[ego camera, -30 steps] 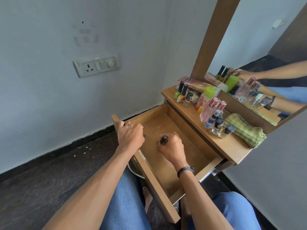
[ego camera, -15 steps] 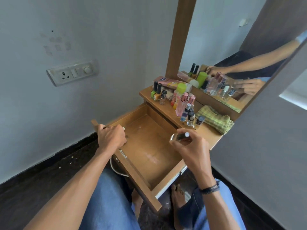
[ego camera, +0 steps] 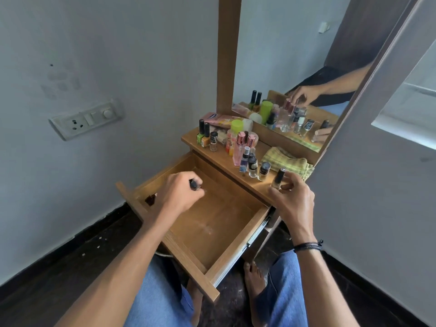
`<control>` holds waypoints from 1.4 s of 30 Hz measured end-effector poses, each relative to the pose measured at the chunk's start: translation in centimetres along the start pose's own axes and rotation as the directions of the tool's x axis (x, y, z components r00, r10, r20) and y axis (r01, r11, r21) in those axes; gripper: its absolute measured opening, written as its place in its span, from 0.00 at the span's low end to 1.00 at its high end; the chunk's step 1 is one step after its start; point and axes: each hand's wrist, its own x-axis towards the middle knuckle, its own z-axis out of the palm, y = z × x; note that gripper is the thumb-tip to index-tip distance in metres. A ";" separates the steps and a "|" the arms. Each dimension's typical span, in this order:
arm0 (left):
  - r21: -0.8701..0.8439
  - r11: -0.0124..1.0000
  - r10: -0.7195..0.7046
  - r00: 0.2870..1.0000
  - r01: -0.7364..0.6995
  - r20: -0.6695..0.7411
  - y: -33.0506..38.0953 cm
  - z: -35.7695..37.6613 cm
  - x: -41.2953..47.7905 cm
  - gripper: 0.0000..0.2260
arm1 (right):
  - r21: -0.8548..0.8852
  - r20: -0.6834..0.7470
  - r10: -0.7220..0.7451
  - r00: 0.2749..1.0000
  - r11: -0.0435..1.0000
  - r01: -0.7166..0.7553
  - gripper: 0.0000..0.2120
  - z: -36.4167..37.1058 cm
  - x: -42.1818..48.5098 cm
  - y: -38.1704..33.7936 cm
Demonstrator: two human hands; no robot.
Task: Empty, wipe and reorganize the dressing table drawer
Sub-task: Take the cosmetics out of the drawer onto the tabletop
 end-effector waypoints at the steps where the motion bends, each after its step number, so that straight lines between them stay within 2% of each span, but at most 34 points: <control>1: -0.027 0.999 0.026 1.000 -0.026 -0.003 1.6 0.0 -0.2 0.07 | 0.028 -0.004 -0.003 1.000 1.000 0.003 0.22 0.4 0.0 0.3; 7: -0.072 0.987 0.145 0.989 -0.146 -0.021 8.7 1.9 -1.2 0.10 | 0.151 -0.033 0.005 0.999 0.989 0.000 0.25 1.3 -0.6 1.4; 15: -0.207 0.970 0.121 0.992 -0.125 -0.034 12.7 4.9 -1.9 0.18 | 0.159 -0.040 -0.019 0.999 0.987 0.026 0.27 1.4 -0.4 1.9; 20: -0.183 0.972 0.140 0.989 -0.147 -0.046 13.3 5.1 -1.7 0.19 | 0.244 0.049 -0.027 0.998 0.970 0.014 0.31 0.8 0.3 2.6; 27: -0.165 0.960 0.221 0.974 -0.224 -0.038 13.5 5.4 -1.4 0.22 | 0.274 0.106 -0.037 0.994 0.962 0.007 0.23 0.1 0.5 2.9; 35: -0.264 0.953 0.144 0.988 -0.152 -0.049 12.8 6.7 -0.6 0.22 | 0.278 0.118 -0.021 0.993 0.960 -0.013 0.24 0.1 0.7 3.1; 42: -0.486 0.865 0.069 0.989 -0.123 -0.127 11.6 8.4 -0.4 0.17 | 0.308 0.116 -0.002 0.993 0.951 -0.034 0.25 0.2 0.6 3.2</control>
